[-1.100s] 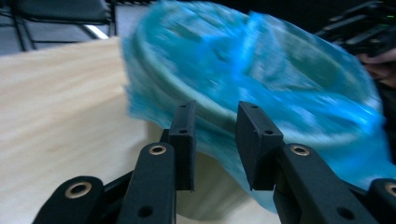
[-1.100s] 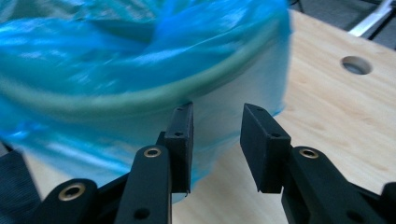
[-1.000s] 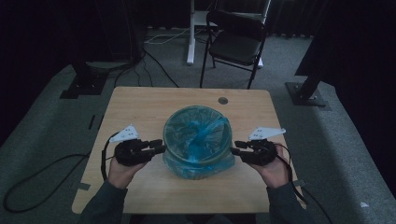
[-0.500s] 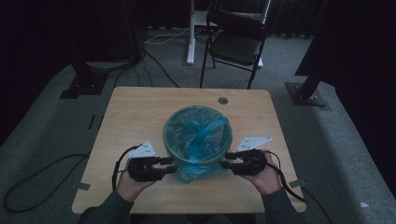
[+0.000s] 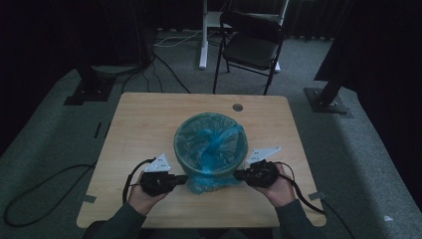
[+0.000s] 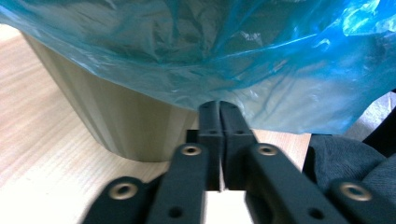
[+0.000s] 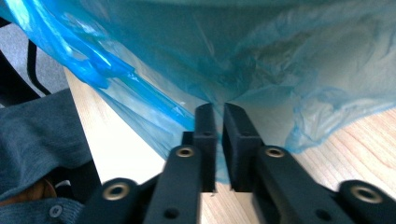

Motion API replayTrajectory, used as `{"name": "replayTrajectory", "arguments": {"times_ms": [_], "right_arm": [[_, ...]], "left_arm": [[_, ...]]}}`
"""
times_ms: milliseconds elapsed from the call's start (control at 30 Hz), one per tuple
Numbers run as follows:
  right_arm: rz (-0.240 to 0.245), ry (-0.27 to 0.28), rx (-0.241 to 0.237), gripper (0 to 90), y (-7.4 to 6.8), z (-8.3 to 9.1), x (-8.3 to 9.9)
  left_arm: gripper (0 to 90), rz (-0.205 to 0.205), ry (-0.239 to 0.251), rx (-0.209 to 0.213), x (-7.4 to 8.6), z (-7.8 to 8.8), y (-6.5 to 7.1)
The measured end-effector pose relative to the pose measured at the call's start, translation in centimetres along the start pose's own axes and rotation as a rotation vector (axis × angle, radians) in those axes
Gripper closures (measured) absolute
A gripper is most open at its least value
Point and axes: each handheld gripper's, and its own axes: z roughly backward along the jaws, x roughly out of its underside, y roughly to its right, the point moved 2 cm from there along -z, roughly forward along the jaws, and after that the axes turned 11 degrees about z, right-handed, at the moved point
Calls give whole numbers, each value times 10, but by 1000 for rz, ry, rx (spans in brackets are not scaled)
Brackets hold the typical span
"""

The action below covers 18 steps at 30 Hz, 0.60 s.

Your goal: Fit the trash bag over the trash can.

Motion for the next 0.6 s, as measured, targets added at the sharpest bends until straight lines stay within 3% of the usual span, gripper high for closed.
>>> {"name": "replayTrajectory", "arguments": {"times_ms": [233,367,467,600], "right_arm": [[-19,-25,13,900,5,-2,6],[-28,-20,22,898,7,-1,7],[-26,17,33,814,6,6,5],[-16,49,35,747,3,16,-1]], "left_arm": [[898,14,-9,-27,2,1,-5],[898,29,15,-33,2,5,-7],[818,31,76,12,-2,15,-1],[685,-15,129,63,-9,26,13]]}}
